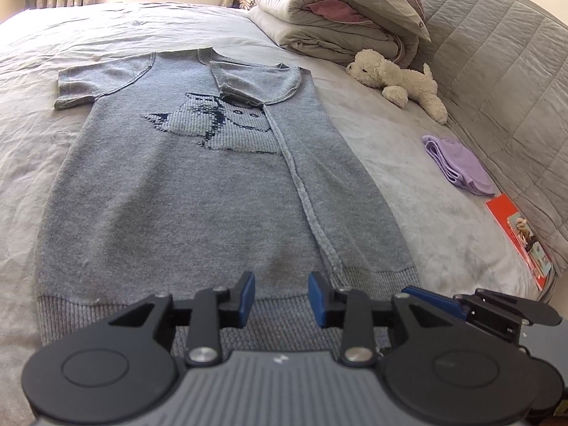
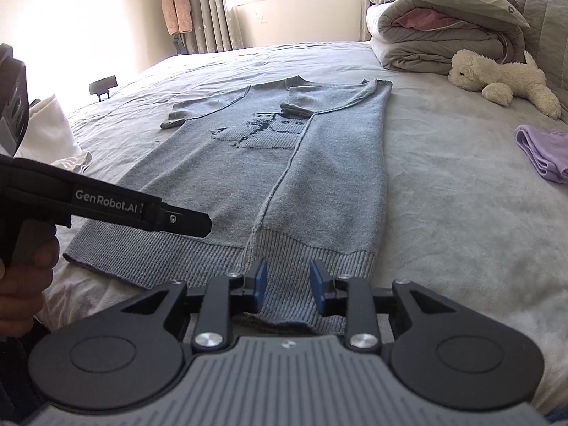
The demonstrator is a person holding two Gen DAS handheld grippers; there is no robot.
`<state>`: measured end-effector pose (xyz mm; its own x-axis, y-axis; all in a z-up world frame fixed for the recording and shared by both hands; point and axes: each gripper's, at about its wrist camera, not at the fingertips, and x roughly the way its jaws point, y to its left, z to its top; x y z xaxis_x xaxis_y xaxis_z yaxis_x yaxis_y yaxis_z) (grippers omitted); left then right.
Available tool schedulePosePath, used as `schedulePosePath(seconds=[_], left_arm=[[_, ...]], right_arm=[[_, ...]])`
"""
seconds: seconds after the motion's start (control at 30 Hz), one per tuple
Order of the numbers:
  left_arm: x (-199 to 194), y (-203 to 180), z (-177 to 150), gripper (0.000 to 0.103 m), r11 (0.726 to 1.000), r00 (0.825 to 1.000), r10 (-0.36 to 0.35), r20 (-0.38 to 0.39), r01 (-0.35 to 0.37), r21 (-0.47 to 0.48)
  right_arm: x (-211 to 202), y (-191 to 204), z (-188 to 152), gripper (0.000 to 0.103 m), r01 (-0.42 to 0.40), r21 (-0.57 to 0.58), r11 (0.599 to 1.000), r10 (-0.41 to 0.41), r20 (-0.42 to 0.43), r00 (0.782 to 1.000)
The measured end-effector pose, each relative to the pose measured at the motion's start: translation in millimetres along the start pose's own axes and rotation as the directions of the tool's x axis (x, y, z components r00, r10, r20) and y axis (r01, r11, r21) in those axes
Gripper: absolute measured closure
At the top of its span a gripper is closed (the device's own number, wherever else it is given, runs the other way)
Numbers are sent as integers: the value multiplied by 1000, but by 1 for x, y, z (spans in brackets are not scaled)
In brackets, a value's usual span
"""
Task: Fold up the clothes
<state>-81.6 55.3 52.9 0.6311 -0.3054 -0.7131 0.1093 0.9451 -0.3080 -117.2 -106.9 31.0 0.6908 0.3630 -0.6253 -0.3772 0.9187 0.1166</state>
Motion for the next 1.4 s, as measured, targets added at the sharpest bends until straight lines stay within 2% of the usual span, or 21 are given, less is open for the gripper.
schedulePosePath(seconds=[0.13,0.2,0.33,0.43,0.5,0.67,0.73,0.83,0.93,1.07,1.2,1.4], left_arm=[[-1,17,8,69,998,1000,24,9,-24,-65],[-4,26,13,68,994,999,38,19,-36,-101],[-8,45,21,65,984,997,66,36,-60,-168],[-10,55,26,65,977,996,79,43,-69,-202],[-11,60,29,62,973,995,91,48,-78,-219],[-14,73,34,58,962,992,119,52,-102,-253],[-13,77,35,55,957,990,133,51,-115,-265],[-10,84,35,55,948,988,153,34,-137,-286],[-9,90,36,55,941,987,161,25,-146,-306],[-13,95,38,54,936,986,166,33,-147,-319],[-14,101,40,53,928,985,172,31,-151,-340],[-19,113,47,52,914,983,182,40,-154,-376]], right_arm=[[12,10,-5,63,15,-50,999,-18,-54,998],[11,13,-4,63,21,-61,998,-24,-46,999],[4,11,1,63,-15,-34,999,16,10,1000],[12,15,0,63,-16,-48,999,15,-21,1000],[20,18,-4,63,-7,-59,998,3,-63,998],[13,18,1,62,-36,-37,999,36,-16,999],[17,16,1,62,-39,-21,999,38,-34,999],[23,21,-2,60,-21,-38,999,18,-55,998],[17,26,-1,60,-57,-39,998,56,-26,998],[22,29,-3,59,-69,-35,997,67,-52,996],[16,34,-1,57,-98,-26,995,98,-24,995],[14,39,0,57,-80,-32,996,80,-4,997]])
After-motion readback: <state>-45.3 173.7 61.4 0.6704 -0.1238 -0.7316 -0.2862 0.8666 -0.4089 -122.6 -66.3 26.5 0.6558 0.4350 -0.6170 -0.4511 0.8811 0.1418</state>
